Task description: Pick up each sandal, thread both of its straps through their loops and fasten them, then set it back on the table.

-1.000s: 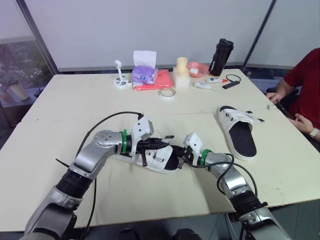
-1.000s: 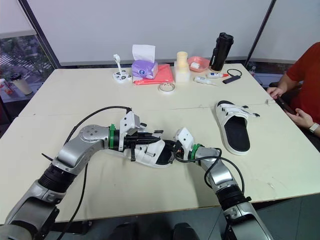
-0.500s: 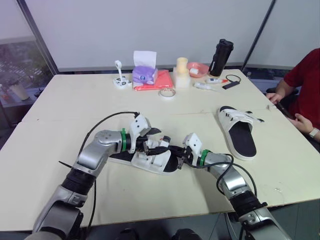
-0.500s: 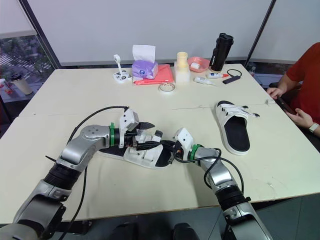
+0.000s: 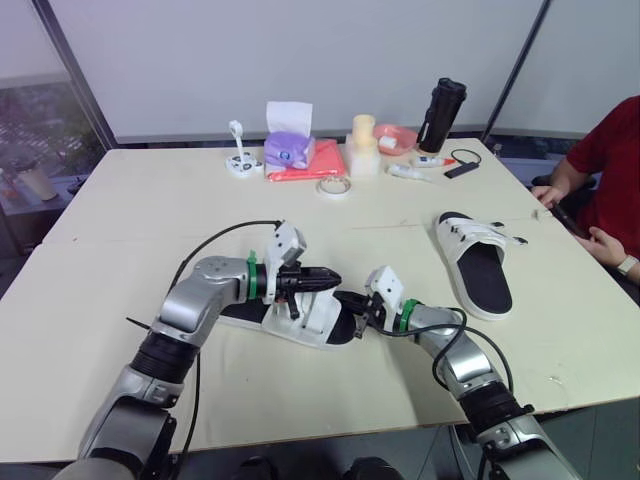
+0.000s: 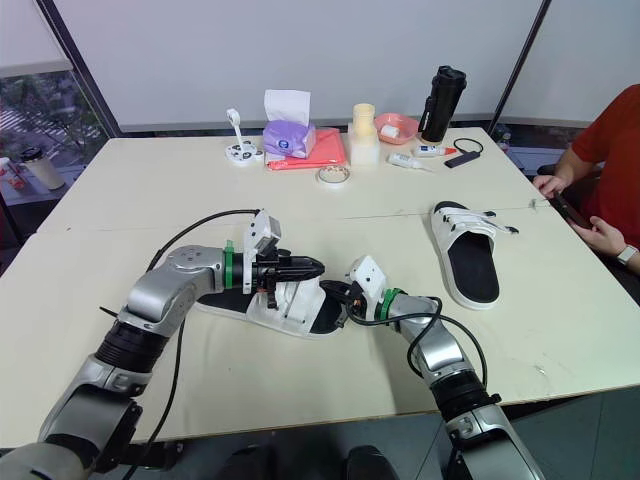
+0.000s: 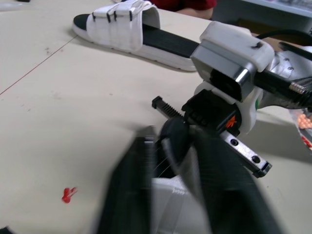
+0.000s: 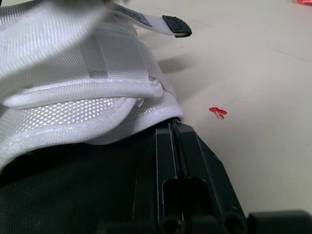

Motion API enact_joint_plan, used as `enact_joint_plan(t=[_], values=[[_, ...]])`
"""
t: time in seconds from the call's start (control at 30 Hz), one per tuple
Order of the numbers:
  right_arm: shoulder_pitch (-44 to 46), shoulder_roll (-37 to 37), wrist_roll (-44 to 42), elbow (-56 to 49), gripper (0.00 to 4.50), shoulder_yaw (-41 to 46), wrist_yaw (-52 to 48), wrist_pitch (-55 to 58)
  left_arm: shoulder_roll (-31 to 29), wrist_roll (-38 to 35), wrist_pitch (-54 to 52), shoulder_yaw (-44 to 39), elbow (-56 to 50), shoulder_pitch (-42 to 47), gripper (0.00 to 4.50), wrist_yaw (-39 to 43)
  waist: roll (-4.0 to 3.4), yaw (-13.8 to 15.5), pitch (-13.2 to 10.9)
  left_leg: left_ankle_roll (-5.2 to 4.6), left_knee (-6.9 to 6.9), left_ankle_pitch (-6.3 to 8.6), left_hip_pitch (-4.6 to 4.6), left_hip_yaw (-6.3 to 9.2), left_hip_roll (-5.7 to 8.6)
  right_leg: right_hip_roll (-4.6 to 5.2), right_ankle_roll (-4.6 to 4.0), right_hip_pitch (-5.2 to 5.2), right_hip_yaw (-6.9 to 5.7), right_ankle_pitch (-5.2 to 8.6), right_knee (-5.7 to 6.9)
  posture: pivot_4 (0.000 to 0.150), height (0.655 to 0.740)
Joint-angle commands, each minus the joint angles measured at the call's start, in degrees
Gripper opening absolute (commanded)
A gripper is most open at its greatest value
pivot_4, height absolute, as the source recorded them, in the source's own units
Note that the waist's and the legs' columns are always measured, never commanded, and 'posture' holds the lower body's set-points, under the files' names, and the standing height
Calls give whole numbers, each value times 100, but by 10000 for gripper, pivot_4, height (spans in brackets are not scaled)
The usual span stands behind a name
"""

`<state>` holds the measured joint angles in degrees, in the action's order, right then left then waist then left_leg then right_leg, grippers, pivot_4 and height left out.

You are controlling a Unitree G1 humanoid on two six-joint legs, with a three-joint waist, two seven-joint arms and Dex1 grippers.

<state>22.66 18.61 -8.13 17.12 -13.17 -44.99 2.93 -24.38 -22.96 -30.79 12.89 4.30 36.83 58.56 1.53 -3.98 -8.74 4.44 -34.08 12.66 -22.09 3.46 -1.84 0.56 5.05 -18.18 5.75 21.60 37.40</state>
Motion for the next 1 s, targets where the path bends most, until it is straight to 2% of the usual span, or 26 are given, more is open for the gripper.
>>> enact_joint_plan(t=[0.03, 0.2, 0.37, 0.73, 1.0], values=[[-470, 36, 512, 1017, 0, -314, 189, 493, 45, -21, -65, -57, -78, 218, 916, 55, 0, 0, 0, 0, 0, 0, 0, 0, 0, 0, 0, 0, 0, 0, 0, 1500, 7400], [-491, 47, 513, 1026, 0, -308, 201, 491, 47, 27, 240, -164, -71, 323, 916, 174, 0, 0, 0, 0, 0, 0, 0, 0, 0, 0, 0, 0, 1, 0, 0, 1500, 7400], [-522, 49, 525, 952, 0, -378, 131, 509, -13, -315, -230, -266, -325, 428, 916, 350, 0, 0, 0, 0, 0, 0, 0, 0, -1, 0, 0, 0, 2, 0, 0, 1500, 7400], [-624, 84, 622, 734, 0, -495, 162, 500, 92, 479, 613, -181, 883, 764, 916, 84, 1, 6, 0, 0, 1, 0, 0, 1, 0, 0, 0, -4, 6, 0, -4, 1500, 7400], [-701, 126, 553, 577, 0, -396, 316, 574, 188, 1077, 1136, 98, 2179, 1169, 916, 336, 5, 17, 1, 0, 0, 0, -4, 1, 4, 0, 0, -9, -1, 0, -6, 1500, 7400]])
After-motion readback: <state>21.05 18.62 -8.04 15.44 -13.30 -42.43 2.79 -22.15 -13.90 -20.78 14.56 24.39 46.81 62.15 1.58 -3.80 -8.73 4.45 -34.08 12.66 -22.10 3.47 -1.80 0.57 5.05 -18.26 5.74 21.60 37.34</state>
